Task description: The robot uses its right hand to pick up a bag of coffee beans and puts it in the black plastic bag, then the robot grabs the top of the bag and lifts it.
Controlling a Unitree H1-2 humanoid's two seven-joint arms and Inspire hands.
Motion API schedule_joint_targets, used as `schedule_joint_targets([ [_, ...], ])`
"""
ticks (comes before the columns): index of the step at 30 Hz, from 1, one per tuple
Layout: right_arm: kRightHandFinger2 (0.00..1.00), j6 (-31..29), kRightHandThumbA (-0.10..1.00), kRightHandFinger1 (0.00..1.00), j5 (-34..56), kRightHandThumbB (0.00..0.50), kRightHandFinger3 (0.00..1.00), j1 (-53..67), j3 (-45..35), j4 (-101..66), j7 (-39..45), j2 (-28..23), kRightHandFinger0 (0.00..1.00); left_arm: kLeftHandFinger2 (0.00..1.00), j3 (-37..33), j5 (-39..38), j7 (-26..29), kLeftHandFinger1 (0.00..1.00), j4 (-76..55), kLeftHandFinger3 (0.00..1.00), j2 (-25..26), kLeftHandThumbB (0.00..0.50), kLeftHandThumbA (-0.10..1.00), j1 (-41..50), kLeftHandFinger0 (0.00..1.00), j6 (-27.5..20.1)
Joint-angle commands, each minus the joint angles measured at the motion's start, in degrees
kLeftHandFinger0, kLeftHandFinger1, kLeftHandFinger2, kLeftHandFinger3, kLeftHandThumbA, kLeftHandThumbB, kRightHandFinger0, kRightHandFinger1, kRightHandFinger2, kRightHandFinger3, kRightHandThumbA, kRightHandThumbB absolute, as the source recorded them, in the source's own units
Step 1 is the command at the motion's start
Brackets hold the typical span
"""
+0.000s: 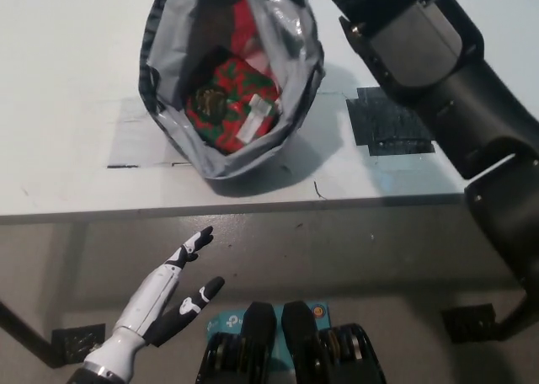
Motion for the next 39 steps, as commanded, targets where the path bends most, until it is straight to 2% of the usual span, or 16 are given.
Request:
schedule_joint_targets([
  [1, 0.49, -15.6, -0.1, 0.06, -23.5, 0.111, 0.69, -23.0, 12.1, 4.3, -10.0, -4.6, 0.0, 1.0, -0.7, 1.5, 0.1, 1.0, -1.7, 1.0, 0.6, 0.133, 0.92, -1.7, 0.99, -1.7],
  [4, 0.47, -16.3, -0.1, 0.03, -25.2, 0.137, 0.74, -26.7, 14.2, 9.3, -13.7, -4.8, 0.0, 1.0, -0.9, 2.1, 0.1, 1.0, -1.8, 1.0, 0.4, 0.135, 0.92, -1.8, 0.99, -1.3],
  [7, 0.4, -18.8, -0.1, 0.0, -26.4, 0.151, 0.64, -31.0, 17.0, 15.6, -16.7, -5.2, 0.0, 1.0, -1.0, 2.4, 0.2, 1.0, -1.8, 1.0, 0.4, 0.129, 0.92, -1.7, 0.97, -1.6],
  [8, 0.41, -19.1, -0.1, 0.0, -26.5, 0.155, 0.7, -32.0, 17.5, 16.8, -16.7, -5.3, 0.0, 1.0, -1.0, 2.5, 0.2, 1.0, -1.9, 1.0, 0.4, 0.131, 0.92, -1.6, 0.98, -1.5],
  [12, 0.41, -19.2, -0.1, 0.0, -28.0, 0.164, 0.53, -34.4, 19.9, 18.4, -17.8, -5.7, 0.0, 1.0, -1.3, 2.4, -0.4, 1.0, -2.2, 1.0, 0.4, 0.138, 0.91, -1.6, 0.98, -0.9],
  [18, 0.51, -20.0, -0.1, 0.1, -31.6, 0.173, 0.41, -36.2, 24.0, 18.6, -21.2, -5.7, 0.0, 1.0, -1.8, 2.9, -0.1, 1.0, -2.3, 1.0, 0.2, 0.131, 0.9, -0.8, 0.96, -1.6],
  [20, 0.6, -21.3, -0.1, 0.29, -31.5, 0.145, 0.58, -37.5, 24.1, 18.8, -22.1, -6.0, 0.15, 1.0, -1.7, 2.7, -0.3, 1.0, -2.7, 1.0, 0.5, 0.133, 0.9, -0.5, 0.96, -1.7],
  [21, 0.53, -21.8, -0.1, 0.27, -30.9, 0.134, 0.48, -38.3, 23.5, 18.9, -22.0, -6.3, 0.16, 1.0, -1.7, 2.5, -0.4, 1.0, -2.7, 1.0, 0.6, 0.135, 0.9, -0.5, 0.96, -1.6],
  [22, 0.56, -21.9, -0.09, 0.29, -29.9, 0.134, 0.54, -39.4, 22.6, 19.3, -21.8, -6.6, 0.21, 1.0, -1.7, 2.5, -0.5, 1.0, -2.6, 1.0, 0.7, 0.14, 0.9, -0.8, 0.98, -1.5],
  [24, 0.31, -22.7, -0.1, 0.14, -28.4, 0.155, 0.42, -41.2, 21.5, 20.4, -21.1, -6.9, 0.09, 1.0, -2.0, 3.2, -0.6, 1.0, -2.6, 1.0, 0.5, 0.148, 0.92, -1.0, 1.0, -0.9],
  [26, 0.25, -23.2, -0.06, 0.04, -29.0, 0.159, 0.36, -41.5, 22.5, 21.0, -20.1, -6.7, 0.0, 1.0, -2.1, 3.3, -0.6, 1.0, -2.6, 1.0, 0.6, 0.143, 0.91, -0.6, 0.99, -1.0],
  [28, 0.34, -23.3, -0.06, 0.14, -29.1, 0.106, 0.51, -41.1, 22.6, 20.9, -19.7, -6.5, 0.11, 1.0, -2.1, 3.2, -0.6, 1.0, -2.8, 1.0, 0.9, 0.129, 0.9, -0.2, 0.98, -1.6],
  [29, 0.24, -23.5, -0.06, 0.08, -28.5, 0.177, 0.38, -41.1, 21.6, 20.8, -21.4, -6.7, 0.08, 1.0, -2.2, 3.1, -0.9, 1.0, -2.8, 1.0, 1.0, 0.134, 0.89, -0.3, 0.98, -1.5],
  [31, 0.11, -24.1, -0.1, 0.0, -27.9, 0.191, 0.22, -41.4, 20.5, 20.6, -23.1, -6.9, 0.0, 1.0, -2.3, 3.3, -0.9, 1.0, -2.8, 1.0, 0.9, 0.134, 0.89, -0.2, 0.98, -1.3],
  [35, 0.09, -25.1, -0.1, 0.0, -27.9, 0.194, 0.15, -42.1, 19.8, 20.6, -23.9, -7.3, 0.0, 1.0, -2.4, 3.3, -0.9, 1.0, -2.9, 1.0, 0.9, 0.128, 0.89, 0.0, 0.99, -1.2],
  [39, 0.18, -25.7, -0.1, 0.04, -27.7, 0.206, 0.14, -43.5, 19.5, 21.4, -24.2, -7.7, 0.0, 1.0, -2.4, 3.8, -0.8, 1.0, -1.9, 1.0, 1.0, 0.123, 0.88, -1.8, 1.0, -1.6],
])
